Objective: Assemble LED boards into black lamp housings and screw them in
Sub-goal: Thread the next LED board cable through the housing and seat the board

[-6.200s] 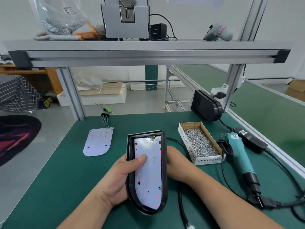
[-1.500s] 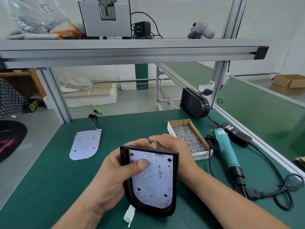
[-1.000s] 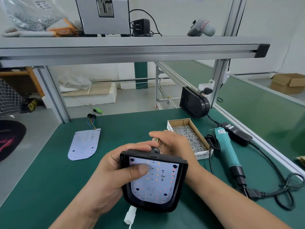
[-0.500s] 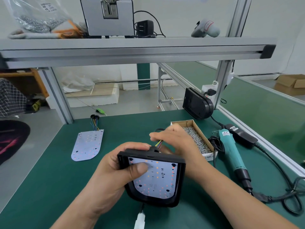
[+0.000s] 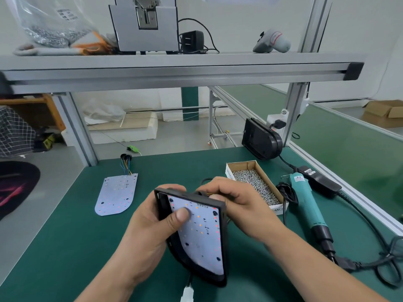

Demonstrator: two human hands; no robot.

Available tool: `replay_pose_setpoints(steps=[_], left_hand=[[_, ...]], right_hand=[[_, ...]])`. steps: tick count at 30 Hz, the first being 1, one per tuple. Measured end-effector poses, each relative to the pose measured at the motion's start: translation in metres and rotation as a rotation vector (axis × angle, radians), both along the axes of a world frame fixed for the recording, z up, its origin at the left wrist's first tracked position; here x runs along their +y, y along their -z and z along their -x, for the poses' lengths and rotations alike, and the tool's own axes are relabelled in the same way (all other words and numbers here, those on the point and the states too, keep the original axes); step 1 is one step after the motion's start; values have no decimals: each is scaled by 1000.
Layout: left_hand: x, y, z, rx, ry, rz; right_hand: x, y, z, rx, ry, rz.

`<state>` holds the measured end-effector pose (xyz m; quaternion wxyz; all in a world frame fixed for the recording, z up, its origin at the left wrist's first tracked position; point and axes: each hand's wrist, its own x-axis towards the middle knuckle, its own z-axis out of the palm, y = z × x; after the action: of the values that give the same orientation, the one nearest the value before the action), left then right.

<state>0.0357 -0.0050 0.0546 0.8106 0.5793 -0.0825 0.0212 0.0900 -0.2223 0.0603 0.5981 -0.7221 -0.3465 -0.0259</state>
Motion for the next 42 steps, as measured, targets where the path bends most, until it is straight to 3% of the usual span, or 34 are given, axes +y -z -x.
replay_pose_setpoints(steps=[8, 21, 32, 42], left_hand=[[-1, 10, -2, 112, 108, 187], [-7, 18, -5, 129, 241, 233], [-6, 31, -11, 246, 214, 313], [-14, 12, -1, 310, 233, 430]], right_hand=[[7, 4, 4, 0, 49, -64], [13, 8, 5, 133, 0, -248], [21, 7, 0, 157, -26, -237], [21, 10, 4, 113, 75, -124]])
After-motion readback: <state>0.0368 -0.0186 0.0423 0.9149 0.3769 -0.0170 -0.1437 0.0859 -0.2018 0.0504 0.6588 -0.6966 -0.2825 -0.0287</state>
